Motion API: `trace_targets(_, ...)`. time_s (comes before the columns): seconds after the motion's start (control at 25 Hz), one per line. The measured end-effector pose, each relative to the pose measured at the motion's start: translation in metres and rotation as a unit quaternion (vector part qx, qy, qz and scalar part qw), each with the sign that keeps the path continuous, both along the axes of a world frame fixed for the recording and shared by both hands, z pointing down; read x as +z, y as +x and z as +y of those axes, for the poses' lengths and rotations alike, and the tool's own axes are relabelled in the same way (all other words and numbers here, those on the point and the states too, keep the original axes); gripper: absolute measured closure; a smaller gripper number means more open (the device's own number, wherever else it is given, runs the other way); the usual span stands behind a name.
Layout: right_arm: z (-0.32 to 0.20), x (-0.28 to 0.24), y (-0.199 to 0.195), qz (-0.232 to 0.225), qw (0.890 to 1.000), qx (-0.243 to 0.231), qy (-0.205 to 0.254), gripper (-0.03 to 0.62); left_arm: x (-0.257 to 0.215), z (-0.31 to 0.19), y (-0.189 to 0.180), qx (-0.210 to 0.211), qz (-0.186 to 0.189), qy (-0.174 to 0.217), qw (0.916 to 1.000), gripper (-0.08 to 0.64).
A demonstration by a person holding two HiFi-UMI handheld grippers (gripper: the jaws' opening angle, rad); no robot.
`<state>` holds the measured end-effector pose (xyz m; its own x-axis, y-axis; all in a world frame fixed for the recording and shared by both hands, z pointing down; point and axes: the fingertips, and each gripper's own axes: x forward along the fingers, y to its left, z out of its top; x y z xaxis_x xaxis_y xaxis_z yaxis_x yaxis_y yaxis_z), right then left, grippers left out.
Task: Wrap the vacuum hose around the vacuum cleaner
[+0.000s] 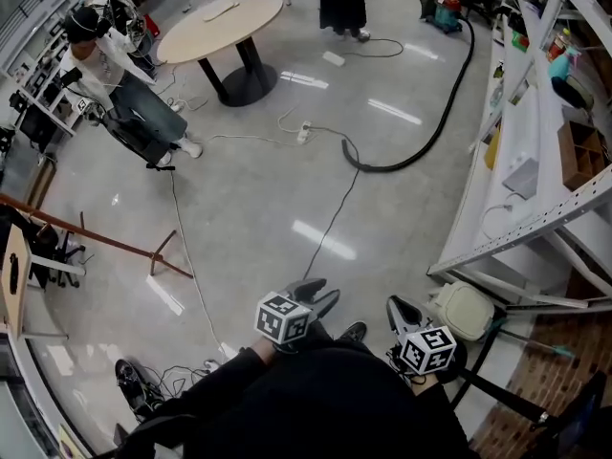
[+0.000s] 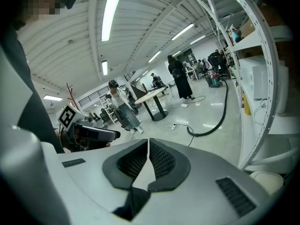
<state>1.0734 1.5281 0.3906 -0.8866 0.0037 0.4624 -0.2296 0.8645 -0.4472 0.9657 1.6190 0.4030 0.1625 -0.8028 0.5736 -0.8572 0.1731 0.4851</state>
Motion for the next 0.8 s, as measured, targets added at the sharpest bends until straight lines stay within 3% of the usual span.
trace_targets(0.44, 0.006, 0.019, -0.032, 0.009, 0.999, -0.03, -0.01, 0.568, 0.017, 0.017, -0.024, -0.036, 0.013, -0.029, 0.9988, 0.37)
trace_targets(0.64, -0.009, 0.025, -0.051, 0.027, 0.999, -0.03, -0.004, 0.568, 0.026, -0.007, -0.043, -0.027, 0.028, -0.02, 0.999, 0.37)
trace_targets(0.8, -0.031, 0.023, -0.082, 0.044, 0.999, -0.018, 0.009, 0.568, 0.027, -0.03, -0.081, -0.024, 0.043, -0.003, 0.9988, 0.37)
